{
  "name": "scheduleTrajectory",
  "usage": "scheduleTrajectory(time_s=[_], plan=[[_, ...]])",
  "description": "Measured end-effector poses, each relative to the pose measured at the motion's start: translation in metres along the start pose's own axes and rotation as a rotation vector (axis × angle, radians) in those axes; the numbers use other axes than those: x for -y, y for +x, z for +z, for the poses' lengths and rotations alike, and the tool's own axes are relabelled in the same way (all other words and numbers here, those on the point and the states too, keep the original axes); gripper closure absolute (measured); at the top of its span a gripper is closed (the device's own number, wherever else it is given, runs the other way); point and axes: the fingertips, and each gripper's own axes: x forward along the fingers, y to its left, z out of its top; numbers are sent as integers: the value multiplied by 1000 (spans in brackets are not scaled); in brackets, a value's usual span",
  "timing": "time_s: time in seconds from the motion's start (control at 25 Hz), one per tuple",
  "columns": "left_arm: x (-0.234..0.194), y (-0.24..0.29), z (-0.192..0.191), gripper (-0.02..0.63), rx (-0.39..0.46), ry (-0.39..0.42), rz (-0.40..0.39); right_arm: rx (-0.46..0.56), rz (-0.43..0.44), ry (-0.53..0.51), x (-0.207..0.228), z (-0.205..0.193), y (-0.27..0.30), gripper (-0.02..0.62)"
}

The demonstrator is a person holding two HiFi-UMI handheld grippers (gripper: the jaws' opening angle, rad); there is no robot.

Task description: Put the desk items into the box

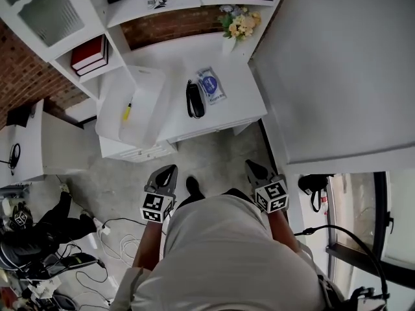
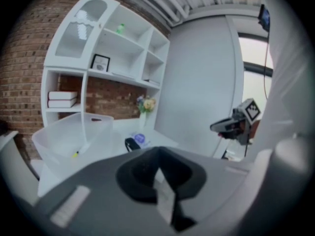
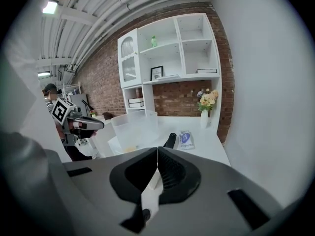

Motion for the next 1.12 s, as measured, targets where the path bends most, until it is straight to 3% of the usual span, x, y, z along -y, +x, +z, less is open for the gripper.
scheduleTrajectory(time_s=[0.2, 0.44, 0.76, 1.12], plan=[[-4, 10, -1, 603, -14, 10, -15, 20, -19, 25, 14, 3, 10, 594], [-34, 23, 6, 603, -46, 5, -51, 26, -42, 28, 27, 38, 43, 593], [-23, 40, 7, 603, -55, 0, -62, 12, -18, 35, 45, 36, 53, 592], [-31, 83, 19, 603, -75, -87, 71, -33, 86, -15, 78, 45, 91, 594]])
